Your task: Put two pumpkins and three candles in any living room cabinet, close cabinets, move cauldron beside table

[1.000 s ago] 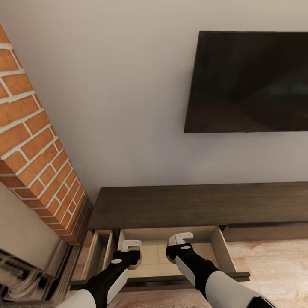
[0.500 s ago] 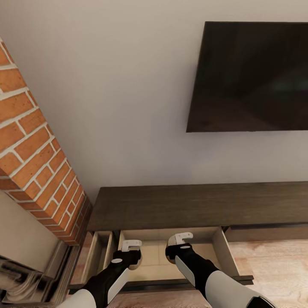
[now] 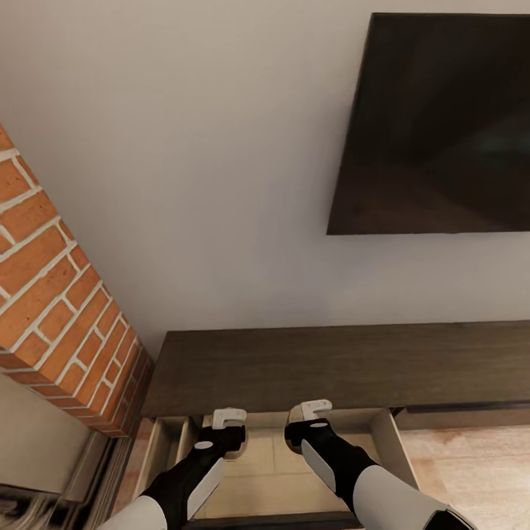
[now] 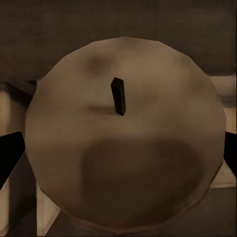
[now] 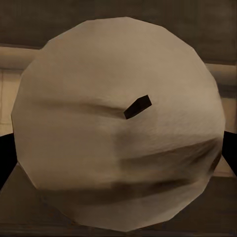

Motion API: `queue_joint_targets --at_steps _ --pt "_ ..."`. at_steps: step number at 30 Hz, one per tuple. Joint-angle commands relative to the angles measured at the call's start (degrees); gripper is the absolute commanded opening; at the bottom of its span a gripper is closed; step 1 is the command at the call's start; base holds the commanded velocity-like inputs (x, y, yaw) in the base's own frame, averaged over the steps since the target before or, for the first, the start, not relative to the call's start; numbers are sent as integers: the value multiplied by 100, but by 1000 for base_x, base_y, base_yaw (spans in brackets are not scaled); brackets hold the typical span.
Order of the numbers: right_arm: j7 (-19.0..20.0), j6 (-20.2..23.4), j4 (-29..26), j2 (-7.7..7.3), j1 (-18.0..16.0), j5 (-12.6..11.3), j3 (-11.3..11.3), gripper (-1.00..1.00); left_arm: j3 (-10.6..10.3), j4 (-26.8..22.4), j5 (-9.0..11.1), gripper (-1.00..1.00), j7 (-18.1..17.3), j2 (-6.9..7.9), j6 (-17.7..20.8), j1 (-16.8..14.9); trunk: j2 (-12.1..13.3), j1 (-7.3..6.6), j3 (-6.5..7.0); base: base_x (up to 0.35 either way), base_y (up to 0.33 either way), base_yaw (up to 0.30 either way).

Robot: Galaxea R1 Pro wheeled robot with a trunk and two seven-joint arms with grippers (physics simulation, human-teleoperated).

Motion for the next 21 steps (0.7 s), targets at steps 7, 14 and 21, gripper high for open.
queue_joint_targets --at_steps 7,14,21 --pt "0 10 -10 0 -1 5 1 -100 5 -151 4 -100 -7 1 133 1 0 0 -64 88 0 0" --pt "0 10 -2 0 -1 -162 -6 -100 5 -169 8 -100 -7 -1 192 1 0 0 -127 79 0 0" --pt "0 10 7 3 0 -255 -8 -100 5 -142 18 -100 -7 -58 197 1 0 0 -191 2 0 0"
